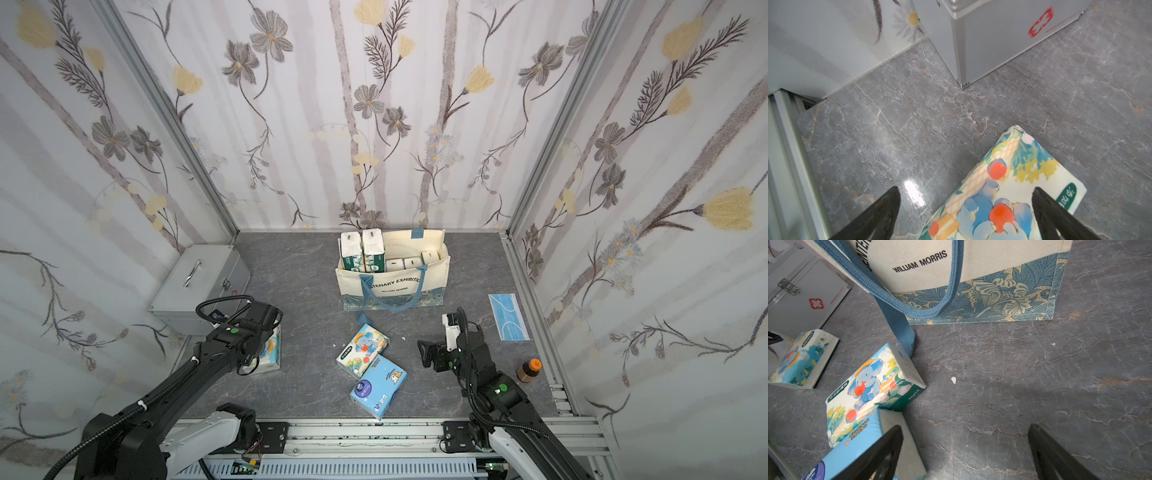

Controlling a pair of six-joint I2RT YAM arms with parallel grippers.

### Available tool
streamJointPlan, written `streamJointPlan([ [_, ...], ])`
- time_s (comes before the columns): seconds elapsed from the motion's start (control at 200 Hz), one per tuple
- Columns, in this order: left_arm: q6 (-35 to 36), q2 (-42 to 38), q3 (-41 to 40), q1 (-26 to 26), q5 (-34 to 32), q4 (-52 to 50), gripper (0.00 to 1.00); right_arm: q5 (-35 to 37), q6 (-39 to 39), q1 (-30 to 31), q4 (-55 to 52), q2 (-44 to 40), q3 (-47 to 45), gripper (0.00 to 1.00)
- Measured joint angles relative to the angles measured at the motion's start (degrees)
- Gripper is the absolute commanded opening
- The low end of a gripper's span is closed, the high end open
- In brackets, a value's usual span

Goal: Put tissues into the canvas bag
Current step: Move the pack of facial tissues to the center of the board.

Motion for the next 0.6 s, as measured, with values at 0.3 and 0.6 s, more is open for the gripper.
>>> streamJointPlan([
  [0.3,1.18,5.88,-1.22,4.42,10.73,13.11,1.00,-1.03,-0.17,0.00,0.02,0.04,-0.07,0.94],
  [0.6,-1.31,2.67,-7.26,1.86,18.03,21.53,1.00,-1.03,-0.39,0.00,0.02,0.42,-0.07,0.94],
])
